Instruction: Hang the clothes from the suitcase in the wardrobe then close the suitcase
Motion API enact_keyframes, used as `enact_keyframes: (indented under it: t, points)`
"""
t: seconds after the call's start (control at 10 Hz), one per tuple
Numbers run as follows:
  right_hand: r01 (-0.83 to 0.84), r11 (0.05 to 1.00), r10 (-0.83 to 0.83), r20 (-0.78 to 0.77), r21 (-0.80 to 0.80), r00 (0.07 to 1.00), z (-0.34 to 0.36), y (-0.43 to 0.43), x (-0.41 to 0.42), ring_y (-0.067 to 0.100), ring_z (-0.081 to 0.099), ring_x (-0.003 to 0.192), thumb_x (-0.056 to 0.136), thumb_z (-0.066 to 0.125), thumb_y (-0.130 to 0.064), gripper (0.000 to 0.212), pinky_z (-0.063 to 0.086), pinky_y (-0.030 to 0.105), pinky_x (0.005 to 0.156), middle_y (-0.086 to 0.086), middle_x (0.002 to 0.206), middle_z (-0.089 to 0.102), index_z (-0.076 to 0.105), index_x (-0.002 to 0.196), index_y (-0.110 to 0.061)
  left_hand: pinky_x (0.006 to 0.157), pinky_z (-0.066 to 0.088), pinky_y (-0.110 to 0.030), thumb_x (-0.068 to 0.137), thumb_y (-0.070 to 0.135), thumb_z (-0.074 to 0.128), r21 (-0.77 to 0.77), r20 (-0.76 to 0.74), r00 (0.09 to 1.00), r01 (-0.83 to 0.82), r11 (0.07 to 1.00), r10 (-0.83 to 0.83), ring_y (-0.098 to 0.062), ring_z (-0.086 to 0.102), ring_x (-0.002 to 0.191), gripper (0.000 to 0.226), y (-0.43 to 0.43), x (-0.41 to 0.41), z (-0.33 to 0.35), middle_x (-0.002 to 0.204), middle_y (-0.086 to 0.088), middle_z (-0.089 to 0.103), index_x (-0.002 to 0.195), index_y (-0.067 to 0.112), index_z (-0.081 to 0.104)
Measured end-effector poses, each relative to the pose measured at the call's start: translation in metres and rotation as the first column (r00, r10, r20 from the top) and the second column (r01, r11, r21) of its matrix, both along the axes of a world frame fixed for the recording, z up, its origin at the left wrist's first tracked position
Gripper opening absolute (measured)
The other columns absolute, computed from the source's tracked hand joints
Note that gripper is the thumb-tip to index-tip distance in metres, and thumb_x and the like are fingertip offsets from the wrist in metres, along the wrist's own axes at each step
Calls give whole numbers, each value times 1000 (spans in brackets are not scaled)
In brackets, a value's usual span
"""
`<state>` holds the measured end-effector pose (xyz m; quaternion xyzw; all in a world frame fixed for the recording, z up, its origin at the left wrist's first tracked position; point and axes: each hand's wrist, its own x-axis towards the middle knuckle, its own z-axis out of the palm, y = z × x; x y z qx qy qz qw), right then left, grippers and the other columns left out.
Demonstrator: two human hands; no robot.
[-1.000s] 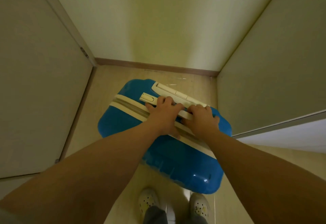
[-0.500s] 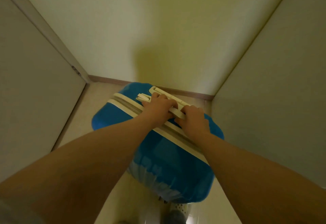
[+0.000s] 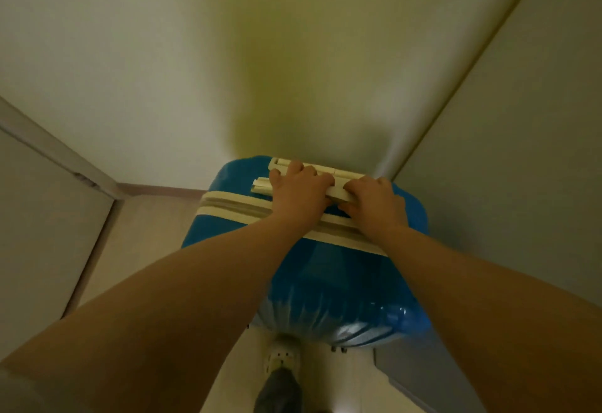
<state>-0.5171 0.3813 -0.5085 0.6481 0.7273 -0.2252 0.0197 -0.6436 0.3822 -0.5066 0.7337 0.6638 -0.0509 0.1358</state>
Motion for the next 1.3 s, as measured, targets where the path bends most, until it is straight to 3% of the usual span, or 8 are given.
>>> enact_keyframes:
  t: [0.3,0.6,0.9,1.1,1.3]
  points:
    - [77,997,-77,70,0,995,1,84,6,27,34,123,96,48,-31,29,39,41,88,5,128,49,57,121,-19,104,29,-53,98,36,41,-55,159,987,0,998,8,-26,35,125,32,84,11,-10,129,-4,46,129,30,46]
    - [88,996,-91,96,34,991,1,123,14,32,35,119,95,51,-26,28,39,42,91,13,123,50,59,119,-13,104,27,-58,95,33,49,-38,194,979,77,996,-68,-27,38,124,32,128,17,-10,130,-3,45,126,28,48]
    - [124,992,-125,117,20,985,0,111,14,30,32,125,95,50,-28,35,38,44,95,9,131,46,52,129,-19,107,25,-57,94,33,52,-39,151,986,83,996,-76,-27,37,125,34,121,20,-14,130,-3,46,127,29,47]
    - [162,986,-167,129,46,977,-4,87,15,30,27,133,97,45,-23,43,27,46,107,6,143,40,40,139,-24,111,19,-59,94,31,51,-65,134,991,30,997,-21,-26,36,127,34,110,23,-14,131,-2,47,129,30,48]
    - [208,977,-210,60,47,976,2,47,20,32,24,137,96,47,-20,54,25,45,109,5,151,29,27,146,-27,111,10,-63,90,20,54,15,128,992,13,1000,-15,-26,23,138,52,74,24,-7,142,-3,36,138,26,35]
